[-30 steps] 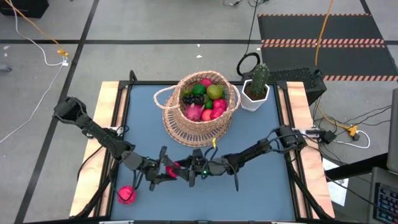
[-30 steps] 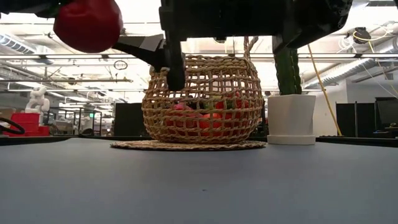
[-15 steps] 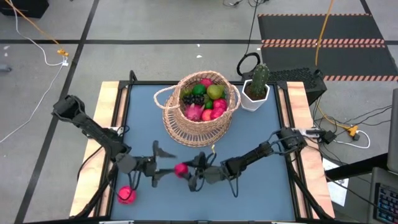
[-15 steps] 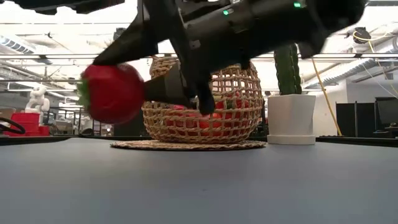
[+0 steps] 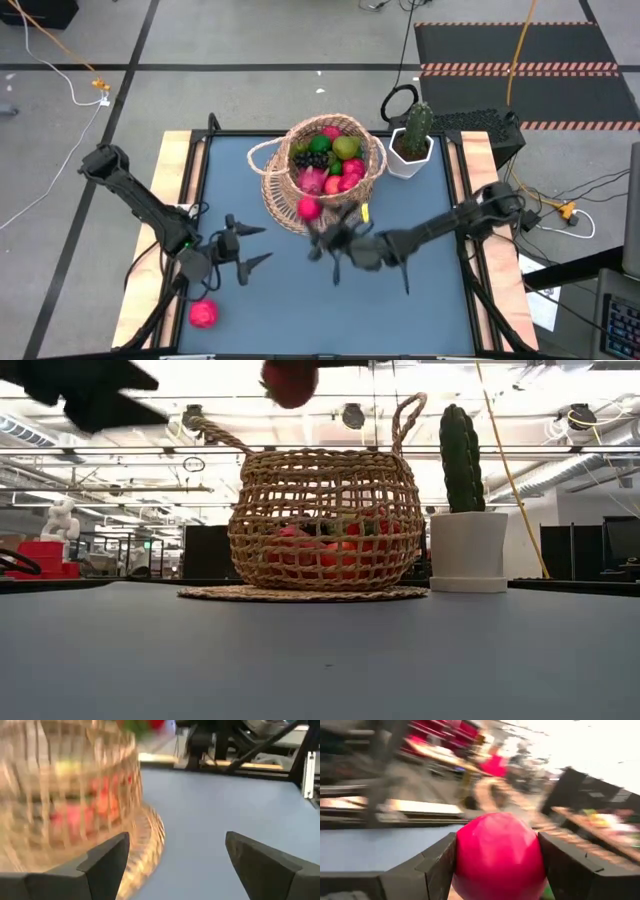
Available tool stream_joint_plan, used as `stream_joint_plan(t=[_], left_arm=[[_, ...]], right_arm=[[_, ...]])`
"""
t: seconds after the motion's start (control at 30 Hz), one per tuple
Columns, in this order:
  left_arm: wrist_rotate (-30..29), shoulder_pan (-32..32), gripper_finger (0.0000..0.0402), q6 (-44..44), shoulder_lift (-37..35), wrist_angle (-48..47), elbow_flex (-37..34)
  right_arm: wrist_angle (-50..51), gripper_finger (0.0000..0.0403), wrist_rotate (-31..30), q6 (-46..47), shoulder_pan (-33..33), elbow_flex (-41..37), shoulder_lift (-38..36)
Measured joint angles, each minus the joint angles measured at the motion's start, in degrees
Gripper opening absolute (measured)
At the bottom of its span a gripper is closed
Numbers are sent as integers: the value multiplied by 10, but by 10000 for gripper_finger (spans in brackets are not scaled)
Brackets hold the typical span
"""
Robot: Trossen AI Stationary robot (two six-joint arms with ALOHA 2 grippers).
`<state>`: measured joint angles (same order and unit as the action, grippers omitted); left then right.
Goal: Build produce basket
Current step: Put the tomato into the basket, then put the apple into the basket
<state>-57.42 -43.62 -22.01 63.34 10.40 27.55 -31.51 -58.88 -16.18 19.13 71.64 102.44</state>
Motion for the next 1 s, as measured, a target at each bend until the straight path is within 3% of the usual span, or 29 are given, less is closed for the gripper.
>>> stream_joint_plan(t=[0.2, 0.3, 0.37, 0.53, 0.7, 1.0], left_arm=[[123, 0, 333, -265, -12, -180, 0], [181, -1, 333, -403, -9, -202, 0], [202, -8, 333, -448, 3, -198, 0], [209, -27, 333, -472, 42, -196, 0], [214, -29, 333, -491, 62, -173, 0], [226, -42, 333, -314, 55, -155, 0]], right_arm=[[10, 249, -10, -65, -116, 0, -6], [53, 249, 3, -39, -165, 0, -7], [94, 249, 30, 3, -188, 0, -6], [127, 269, 50, 90, -216, 0, -6], [126, 315, 49, 101, -225, 0, -6], [129, 363, 50, 67, -219, -1, -27]])
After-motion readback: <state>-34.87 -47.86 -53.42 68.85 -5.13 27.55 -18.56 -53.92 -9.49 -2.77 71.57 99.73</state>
